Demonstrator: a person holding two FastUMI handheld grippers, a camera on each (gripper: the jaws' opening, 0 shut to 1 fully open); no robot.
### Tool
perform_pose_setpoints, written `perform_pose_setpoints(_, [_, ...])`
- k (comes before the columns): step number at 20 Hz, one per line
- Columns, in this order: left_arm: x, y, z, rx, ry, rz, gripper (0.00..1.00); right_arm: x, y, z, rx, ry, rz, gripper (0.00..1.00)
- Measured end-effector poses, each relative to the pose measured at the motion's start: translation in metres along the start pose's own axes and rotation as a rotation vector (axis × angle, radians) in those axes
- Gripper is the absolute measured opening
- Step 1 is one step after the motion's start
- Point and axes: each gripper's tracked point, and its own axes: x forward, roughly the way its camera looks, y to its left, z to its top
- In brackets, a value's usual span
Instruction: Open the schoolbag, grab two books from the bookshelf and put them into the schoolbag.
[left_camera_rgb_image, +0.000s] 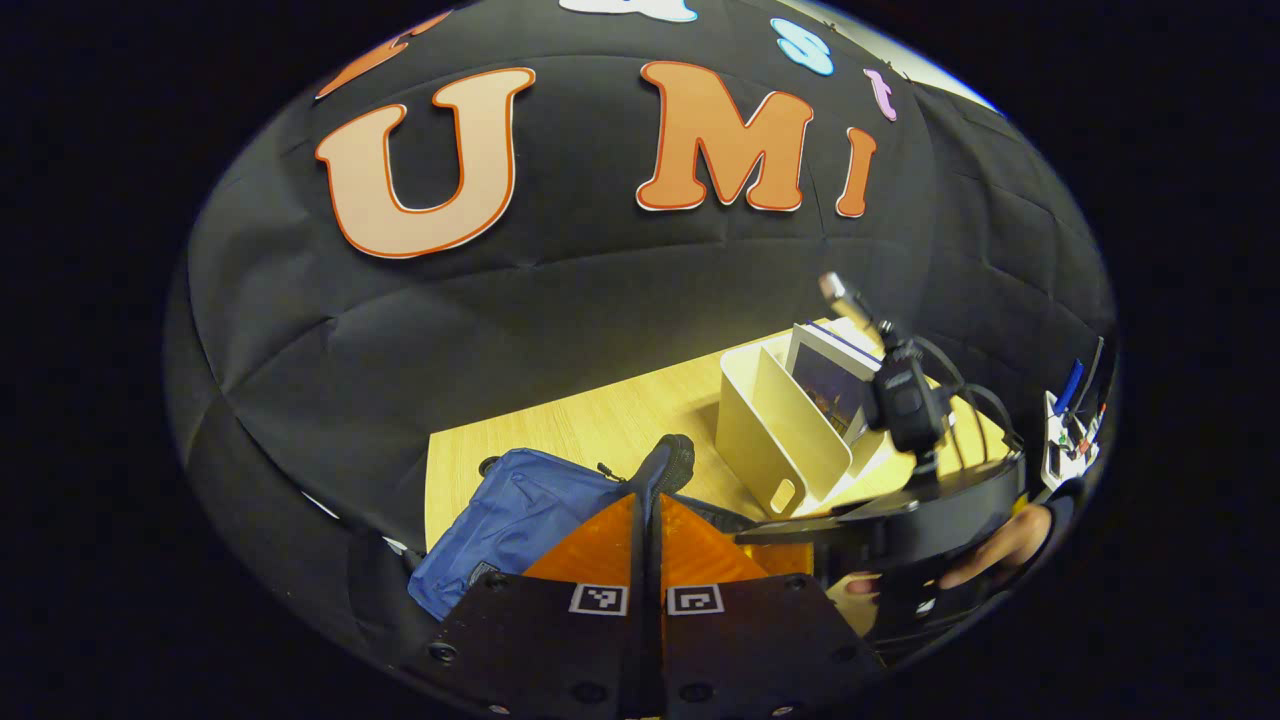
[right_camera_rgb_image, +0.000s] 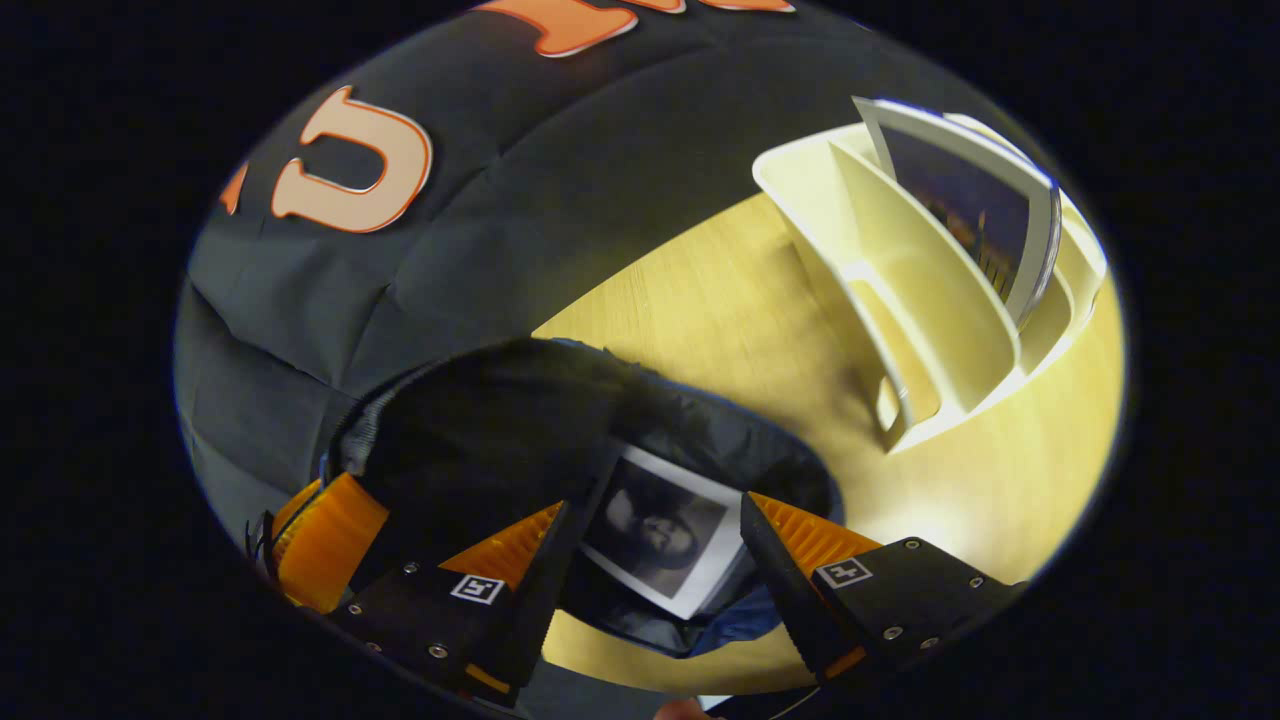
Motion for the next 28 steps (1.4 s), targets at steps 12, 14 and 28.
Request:
perform_pose_setpoints(12, [0.009, -0.003, -0.008, -0.031, 0.013, 0.008, 0.00, -0.092, -0.085, 0.113, -0.398, -0.067, -0.303, 0.97])
perform_pose_setpoints(14, [0.010, -0.004, -0.009, -0.040, 0.013, 0.012, 0.00, -0.100, -0.099, 0.130, -0.410, -0.048, -0.338, 0.97])
perform_pose_setpoints(28, [0.013, 0.000, -0.017, -0.087, 0.027, 0.040, 0.00, -0.062, -0.170, 0.191, -0.395, 0.222, -0.418, 0.98])
